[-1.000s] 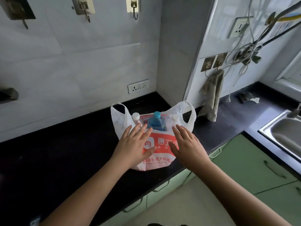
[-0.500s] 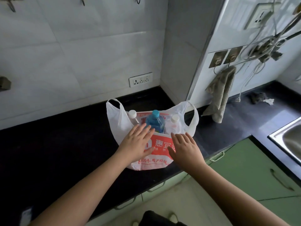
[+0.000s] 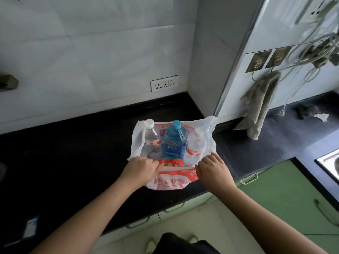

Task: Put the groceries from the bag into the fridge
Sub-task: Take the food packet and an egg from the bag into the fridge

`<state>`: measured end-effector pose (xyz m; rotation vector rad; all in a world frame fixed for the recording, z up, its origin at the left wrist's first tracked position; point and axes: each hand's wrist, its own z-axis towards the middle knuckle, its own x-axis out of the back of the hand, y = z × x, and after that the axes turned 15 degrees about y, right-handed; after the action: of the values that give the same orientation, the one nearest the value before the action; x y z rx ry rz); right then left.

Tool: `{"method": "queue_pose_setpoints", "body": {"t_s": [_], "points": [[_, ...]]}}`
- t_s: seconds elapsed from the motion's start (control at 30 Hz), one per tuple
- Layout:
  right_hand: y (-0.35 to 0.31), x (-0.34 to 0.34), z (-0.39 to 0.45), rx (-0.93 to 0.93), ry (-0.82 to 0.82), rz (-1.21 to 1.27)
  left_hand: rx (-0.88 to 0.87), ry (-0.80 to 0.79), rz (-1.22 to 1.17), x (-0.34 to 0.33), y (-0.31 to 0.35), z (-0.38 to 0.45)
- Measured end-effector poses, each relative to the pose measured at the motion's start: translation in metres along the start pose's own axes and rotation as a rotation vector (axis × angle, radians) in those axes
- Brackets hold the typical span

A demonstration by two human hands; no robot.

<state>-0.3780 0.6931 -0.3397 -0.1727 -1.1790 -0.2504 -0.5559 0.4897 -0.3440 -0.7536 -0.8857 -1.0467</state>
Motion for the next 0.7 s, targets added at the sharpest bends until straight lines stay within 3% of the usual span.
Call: {"method": "queue_pose_setpoints", "body": {"t_s": [0.37, 0.47, 0.7], "points": [[0.012, -0.023, -0.004, -0.2, 0.002, 0.17, 0.406, -0.131, -0.087, -0.024, -0.007, -0.036], [0.013, -0.029, -0.002, -0.249, -0.029, 0.203, 0.403, -0.133, -0.083, -0.029, -0.007, -0.042], [0.013, -0.04, 0.001, -0.354, -0.282, 0.16, 0.338, -0.142, -0.014, -0.041, -0.01, -0.045]]}}
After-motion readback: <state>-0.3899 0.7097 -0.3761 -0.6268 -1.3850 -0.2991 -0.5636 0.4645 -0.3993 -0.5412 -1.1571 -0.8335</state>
